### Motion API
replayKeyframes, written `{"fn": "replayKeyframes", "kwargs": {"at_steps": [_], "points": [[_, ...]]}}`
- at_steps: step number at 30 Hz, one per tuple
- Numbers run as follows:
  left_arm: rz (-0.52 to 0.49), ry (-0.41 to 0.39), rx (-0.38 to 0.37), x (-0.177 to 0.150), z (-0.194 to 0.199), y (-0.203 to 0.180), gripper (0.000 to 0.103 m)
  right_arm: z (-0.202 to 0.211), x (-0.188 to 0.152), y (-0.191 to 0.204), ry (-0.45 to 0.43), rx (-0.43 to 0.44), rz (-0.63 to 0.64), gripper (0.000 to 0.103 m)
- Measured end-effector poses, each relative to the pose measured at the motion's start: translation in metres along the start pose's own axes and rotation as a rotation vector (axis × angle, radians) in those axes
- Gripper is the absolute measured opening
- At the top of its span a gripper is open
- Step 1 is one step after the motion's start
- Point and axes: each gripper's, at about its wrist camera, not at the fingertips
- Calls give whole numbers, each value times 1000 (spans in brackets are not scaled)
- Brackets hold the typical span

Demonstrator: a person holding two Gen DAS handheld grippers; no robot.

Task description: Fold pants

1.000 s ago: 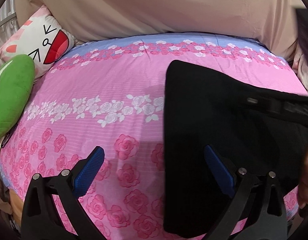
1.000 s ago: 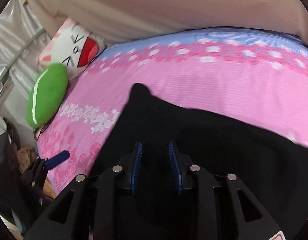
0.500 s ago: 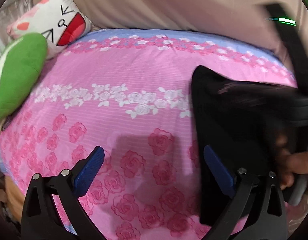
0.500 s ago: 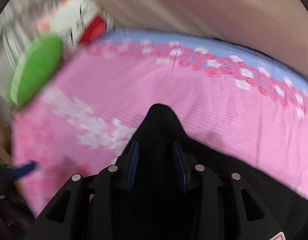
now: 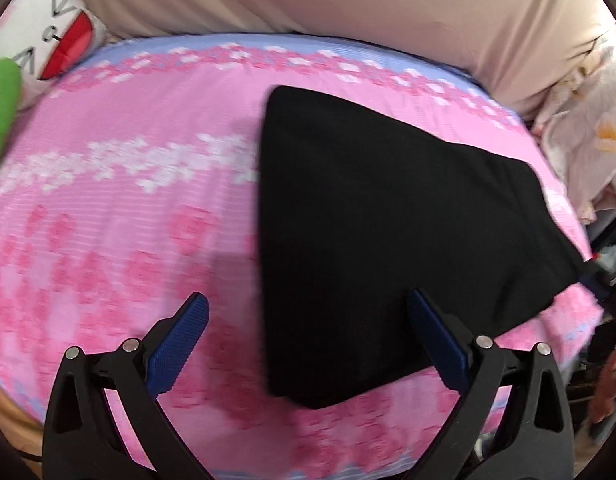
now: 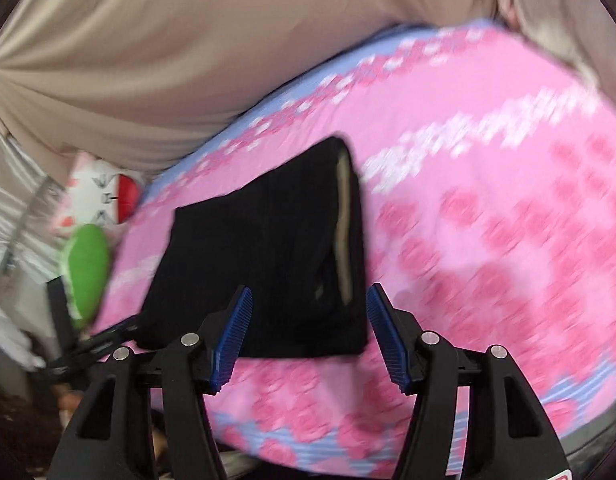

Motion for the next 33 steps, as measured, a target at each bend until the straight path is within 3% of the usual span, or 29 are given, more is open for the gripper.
{"fn": "replayKeyframes", "kwargs": {"at_steps": [1,2,3,4,6,8,9,10,11,12,14,16,20,21,22,23,25,28,31,33], "points": [[9,8,-19,0,-3,-1,91,-6,-1,1,14,15,9,61],[18,18,-55,0,-8,-1,78,-13,-2,7,13,2,26,57],[31,27,-82,-1,-9,1,70,-18,-2,12,-4,-37,59,47],[41,28,-89,0,-8,2,65,-21,-1,15,-11,-66,83,27],[54,6,-96,1,8,7,38,-5,2,16,-42,-18,69,19],[45,-4,-54,2,17,13,38,19,2,19,-80,0,106,10],[39,-1,-28,2,14,15,40,18,0,17,-77,-15,129,12],[28,24,-12,0,5,17,41,9,-2,14,-46,-37,150,20],[29,32,-9,-2,2,17,43,-7,-5,9,5,-75,158,36],[23,22,1,-3,3,15,46,-19,-12,-1,42,-106,133,42],[-14,3,37,-2,11,9,49,-7,-26,-7,7,-62,102,44],[-27,-8,62,-2,15,7,57,6,-35,3,-47,-127,186,54],[-3,13,68,-3,5,15,65,-8,-43,20,-49,-240,333,54],[5,12,71,-2,5,17,69,-17,-44,23,-44,-258,360,54],[8,12,75,-1,5,18,70,-27,-43,25,-33,-274,384,45],[13,15,71,-1,5,20,70,-37,-40,27,-32,-288,396,28],[25,22,64,-1,6,22,70,-42,-30,26,-45,-266,353,13],[3,12,77,-2,12,17,71,-17,-18,8,-69,-180,208,10],[-2,24,84,-5,2,13,77,-37,-31,-20,5,-173,148,11],[28,23,64,-2,5,15,76,-23,-33,-23,12,-148,126,18]]}}
Point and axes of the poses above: each gripper's, at about its wrist camera, not at the fingertips, and z roughly against the way its jaws point, y to its left, x to its top, and after that the axes turned 6 degrees about -x, right-handed
